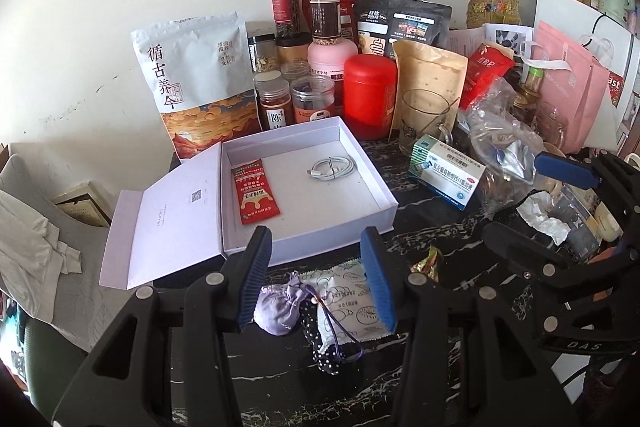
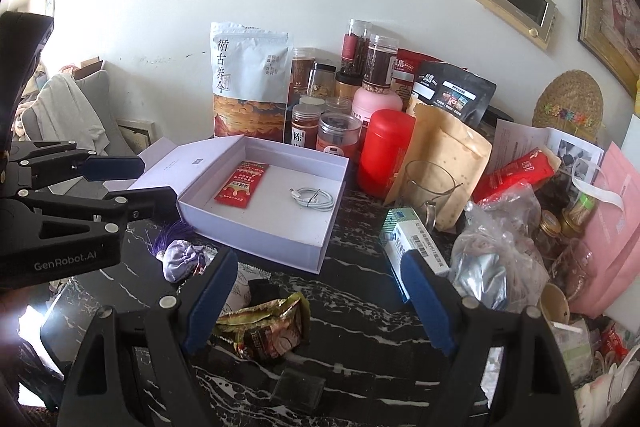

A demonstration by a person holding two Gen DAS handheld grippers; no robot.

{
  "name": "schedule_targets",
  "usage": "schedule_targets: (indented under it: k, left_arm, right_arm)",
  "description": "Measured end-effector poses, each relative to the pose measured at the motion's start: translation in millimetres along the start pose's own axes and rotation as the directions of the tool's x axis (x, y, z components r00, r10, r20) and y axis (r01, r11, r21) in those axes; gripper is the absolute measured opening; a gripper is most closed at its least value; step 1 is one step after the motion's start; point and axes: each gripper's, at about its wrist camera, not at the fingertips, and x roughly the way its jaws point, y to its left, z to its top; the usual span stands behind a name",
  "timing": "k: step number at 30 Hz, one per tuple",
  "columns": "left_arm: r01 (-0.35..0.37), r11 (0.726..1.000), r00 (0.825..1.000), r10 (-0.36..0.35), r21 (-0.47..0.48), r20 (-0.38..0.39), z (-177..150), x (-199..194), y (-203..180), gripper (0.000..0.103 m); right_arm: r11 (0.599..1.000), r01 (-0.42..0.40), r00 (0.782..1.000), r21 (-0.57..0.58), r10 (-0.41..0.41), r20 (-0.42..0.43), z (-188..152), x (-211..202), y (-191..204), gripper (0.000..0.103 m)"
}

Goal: Organize objects
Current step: 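Withdraw both tools from box toward polka-dot item and black square case, then grasp black polka-dot item with left tool while right tool grasps black case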

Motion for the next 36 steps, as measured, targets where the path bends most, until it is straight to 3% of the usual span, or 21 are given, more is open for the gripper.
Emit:
schedule_targets:
  k: [12,24,31,36]
  left_arm:
    - [0.02,0.999,0.998,-0.021,-0.032,-0.055,-53.0,6.8,-4.3,0.045]
    - [0.061,0.998,0.991,-0.064,-0.029,-0.117,-95.8,33.8,-6.5,0.045]
    - [0.122,0.99,0.977,-0.131,-0.065,-0.169,-118.1,60.1,-3.6,0.045]
    - [0.119,0.991,0.975,-0.129,-0.064,-0.18,-128.6,73.7,-0.3,0.045]
  right_arm:
    - [1.0,-0.006,0.999,-0.001,0.006,-0.033,-43.9,-10.0,11.2,0.084]
    - [0.999,-0.011,0.994,0.039,0.015,-0.105,-81.2,7.8,17.7,0.084]
    - [0.998,-0.024,0.991,0.056,0.031,-0.133,-99.1,22.5,25.3,0.084]
    - [0.996,-0.01,0.988,0.085,0.023,-0.153,-109.3,36.4,23.5,0.084]
